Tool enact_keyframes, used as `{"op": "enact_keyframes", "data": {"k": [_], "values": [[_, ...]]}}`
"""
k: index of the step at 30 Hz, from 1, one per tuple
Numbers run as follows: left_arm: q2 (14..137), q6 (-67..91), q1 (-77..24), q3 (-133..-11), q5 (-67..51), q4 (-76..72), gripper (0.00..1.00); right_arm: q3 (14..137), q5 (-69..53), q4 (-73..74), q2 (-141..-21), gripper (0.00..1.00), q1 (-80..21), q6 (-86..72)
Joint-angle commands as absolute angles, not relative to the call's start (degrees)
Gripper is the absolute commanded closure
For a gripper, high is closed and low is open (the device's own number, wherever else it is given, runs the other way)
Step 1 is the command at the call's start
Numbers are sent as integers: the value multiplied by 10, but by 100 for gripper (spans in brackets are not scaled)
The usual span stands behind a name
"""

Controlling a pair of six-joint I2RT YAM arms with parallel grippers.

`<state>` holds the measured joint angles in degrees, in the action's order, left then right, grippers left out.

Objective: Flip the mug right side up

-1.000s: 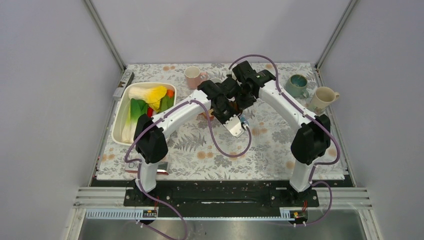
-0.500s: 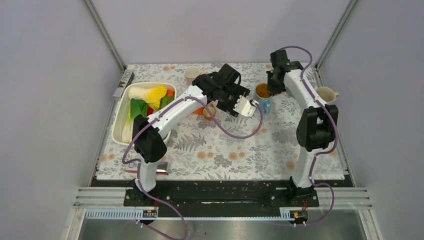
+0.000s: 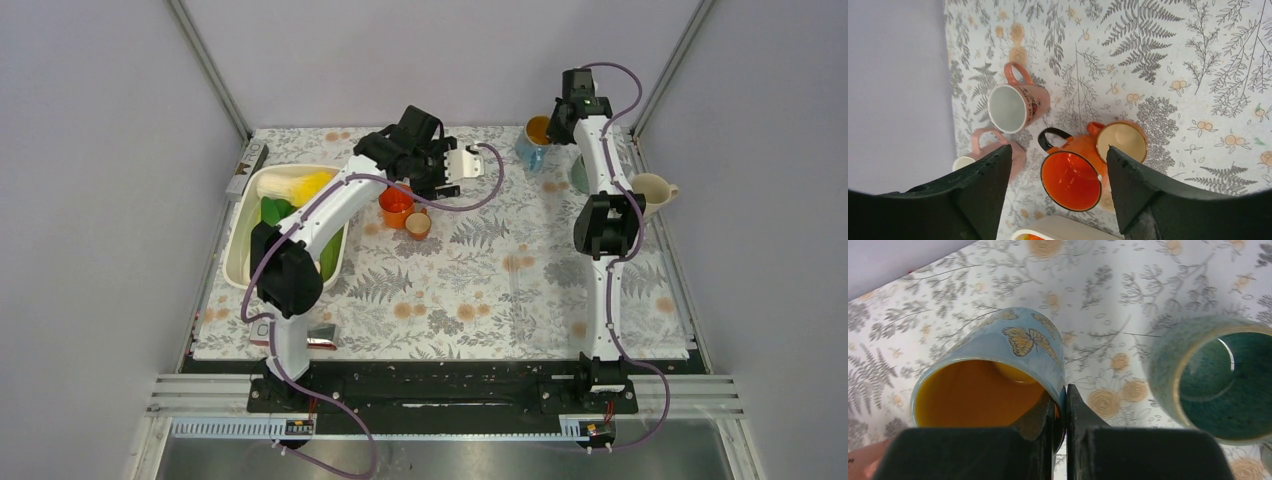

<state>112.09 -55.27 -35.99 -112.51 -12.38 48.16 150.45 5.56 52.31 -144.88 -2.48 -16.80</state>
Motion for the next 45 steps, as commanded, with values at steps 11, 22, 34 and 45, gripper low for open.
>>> {"op": "enact_keyframes", "data": {"k": [11,22,34,45], "values": [[1106,-378,-310,-1125,-175,454,25,1485,185,559,-1426,100,-13,-195],[1097,-323,-283,-1125,-187,432,18,1501,168,573,-1428,50,-13,-210],[1064,-278,-235,-1154,-111,374,14,1494,154,553,-1313,3,-22,-112],[888,-94,-114,-937,-77,315,14,888,7,211,-850,1,-59,-46]]}}
